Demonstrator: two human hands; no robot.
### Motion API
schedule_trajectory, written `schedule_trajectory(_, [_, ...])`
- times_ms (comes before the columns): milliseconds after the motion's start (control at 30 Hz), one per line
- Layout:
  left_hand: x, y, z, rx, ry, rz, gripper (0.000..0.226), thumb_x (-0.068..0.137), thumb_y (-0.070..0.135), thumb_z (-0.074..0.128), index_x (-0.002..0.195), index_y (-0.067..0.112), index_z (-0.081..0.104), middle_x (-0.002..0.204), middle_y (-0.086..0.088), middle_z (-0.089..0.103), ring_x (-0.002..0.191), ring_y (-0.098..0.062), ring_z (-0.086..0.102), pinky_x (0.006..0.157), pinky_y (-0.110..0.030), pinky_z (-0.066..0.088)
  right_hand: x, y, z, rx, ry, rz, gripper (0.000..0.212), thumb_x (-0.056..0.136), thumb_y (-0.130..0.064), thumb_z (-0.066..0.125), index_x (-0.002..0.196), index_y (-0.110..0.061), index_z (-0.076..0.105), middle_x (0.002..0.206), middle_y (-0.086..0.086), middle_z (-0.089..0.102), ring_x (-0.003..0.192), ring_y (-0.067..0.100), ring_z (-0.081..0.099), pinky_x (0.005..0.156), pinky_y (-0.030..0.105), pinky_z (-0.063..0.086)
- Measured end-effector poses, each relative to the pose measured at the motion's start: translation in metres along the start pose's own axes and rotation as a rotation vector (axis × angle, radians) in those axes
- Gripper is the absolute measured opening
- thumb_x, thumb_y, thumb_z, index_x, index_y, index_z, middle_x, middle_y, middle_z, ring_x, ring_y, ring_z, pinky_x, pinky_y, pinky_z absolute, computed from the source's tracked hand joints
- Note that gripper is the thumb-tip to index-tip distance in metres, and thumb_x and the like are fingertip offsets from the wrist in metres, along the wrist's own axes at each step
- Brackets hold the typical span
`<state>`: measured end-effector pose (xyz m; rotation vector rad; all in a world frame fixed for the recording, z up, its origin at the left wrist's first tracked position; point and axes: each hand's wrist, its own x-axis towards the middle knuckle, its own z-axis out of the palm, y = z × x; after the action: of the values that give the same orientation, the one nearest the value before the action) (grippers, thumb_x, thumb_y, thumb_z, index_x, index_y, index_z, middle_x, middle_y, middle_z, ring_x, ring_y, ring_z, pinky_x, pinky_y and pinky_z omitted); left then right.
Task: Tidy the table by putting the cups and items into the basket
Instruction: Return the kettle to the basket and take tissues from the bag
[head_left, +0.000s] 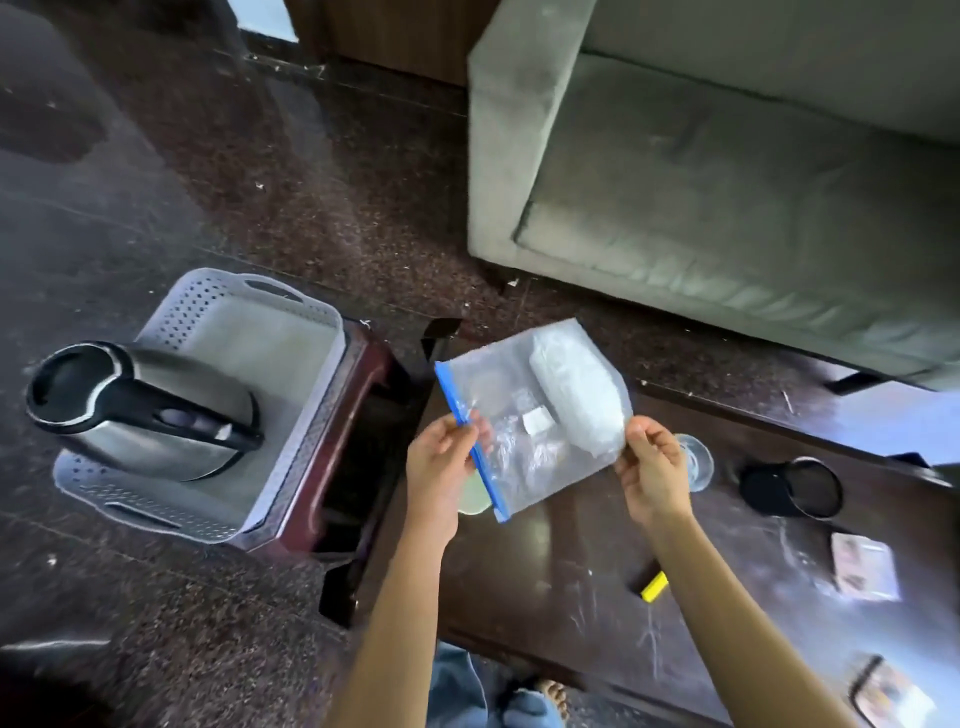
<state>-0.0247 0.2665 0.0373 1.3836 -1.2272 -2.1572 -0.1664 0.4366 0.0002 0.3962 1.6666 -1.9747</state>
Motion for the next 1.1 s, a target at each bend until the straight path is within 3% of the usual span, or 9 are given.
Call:
schedule_trajectory(100, [-0.019,-0.015,0.023,0.049,-0.057,-0.004,0.008,0.09,0.003,0.062,0.089,-0.003,0.066,0.077,-0.013,0.066,0.071,-0.023,0.061,0.073,-0.036,0.05,-0.006,0.023,-0.04,-0.178,0.097,0.134,0.026,0.095,0.003,0.047,0.078,-0.013,0.059,0.06,-0.006,0.064,0.058,0.011,0.056,0.055,0.023,0.047])
schedule_trajectory(233, [-0.037,-0.039,0.047,0.16,-0.106,-0.015,0.011,0.082,0.01,0.073,0.085,0.001,0.067,0.075,-0.009,0.073,0.073,-0.022,0.069,0.07,-0.038,0.053,-0.039,0.027,-0.056,-0.636,0.2,0.041,0.014,0.095,-0.027,0.056,0.094,-0.015,0.063,0.086,-0.005,0.063,0.085,0.013,0.056,0.079,0.025,0.038])
schedule_trajectory(400, [-0.05,-0.073,0.071,0.414,-0.126,0.036,0.01,0.081,0.026,0.074,0.072,0.03,0.074,0.073,-0.004,0.074,0.072,-0.023,0.069,0.072,-0.04,0.06,-0.066,0.018,-0.057,-0.482,-0.272,-0.127,0.051,0.08,-0.04,0.069,0.123,-0.018,0.052,0.118,-0.008,0.062,0.106,0.008,0.061,0.088,0.022,0.052])
schedule_trajectory(500, [-0.056,-0.093,0.077,0.558,-0.127,0.083,0.013,0.085,0.027,0.066,0.078,0.018,0.073,0.071,-0.002,0.073,0.072,-0.026,0.07,0.07,-0.044,0.06,-0.071,0.021,-0.063,-0.643,-0.353,-0.141,0.048,0.078,-0.033,0.077,0.117,-0.024,0.051,0.106,-0.011,0.067,0.097,0.007,0.066,0.083,0.023,0.055])
schedule_trajectory(600, [-0.061,-0.11,0.074,0.693,-0.047,0.183,0.019,0.084,0.017,0.064,0.069,0.005,0.068,0.061,-0.005,0.069,0.058,-0.017,0.063,0.058,-0.034,0.052,-0.068,0.028,-0.078,-0.744,-0.226,-0.211,0.034,0.082,-0.01,0.072,0.106,-0.023,0.052,0.096,-0.018,0.065,0.084,-0.005,0.064,0.075,0.013,0.053])
schedule_trajectory(700, [-0.069,-0.122,0.075,0.775,0.021,0.21,0.023,0.084,0.011,0.059,0.061,0.008,0.064,0.056,0.0,0.066,0.053,-0.01,0.061,0.052,-0.019,0.044,-0.067,0.037,-0.099,-0.812,-0.092,-0.229,0.032,0.08,0.004,0.06,0.098,-0.02,0.05,0.092,-0.009,0.062,0.08,0.007,0.059,0.066,0.009,0.046])
schedule_trajectory(833, [-0.078,-0.139,0.088,0.792,0.046,0.249,0.023,0.084,0.008,0.059,0.061,0.009,0.061,0.057,-0.002,0.064,0.053,-0.015,0.063,0.051,-0.023,0.05,-0.065,0.056,-0.132,-1.212,0.006,-0.613,0.02,0.078,0.003,0.051,0.093,-0.009,0.058,0.103,0.002,0.053,0.087,0.016,0.038,0.076,0.025,0.037])
schedule_trajectory(1000, [-0.092,-0.16,0.106,0.863,0.018,0.358,0.013,0.085,0.016,0.064,0.072,0.013,0.065,0.064,0.001,0.069,0.06,-0.017,0.064,0.061,-0.034,0.053,-0.067,0.065,-0.142,-1.417,-0.386,-0.567,0.017,0.083,-0.002,0.056,0.095,-0.006,0.068,0.093,0.005,0.061,0.082,0.018,0.059,0.06,0.029,0.047])
schedule_trajectory(1100, [-0.103,-0.17,0.115,0.909,0.007,0.397,0.007,0.084,0.023,0.066,0.08,0.017,0.07,0.07,0.001,0.072,0.064,-0.015,0.066,0.061,-0.032,0.053,-0.059,0.07,-0.133,-1.627,-0.443,-0.325,0.014,0.055,-0.005,0.072,0.065,-0.012,0.065,0.06,0.003,0.056,0.047,0.016,0.056,0.04,0.022,0.026])
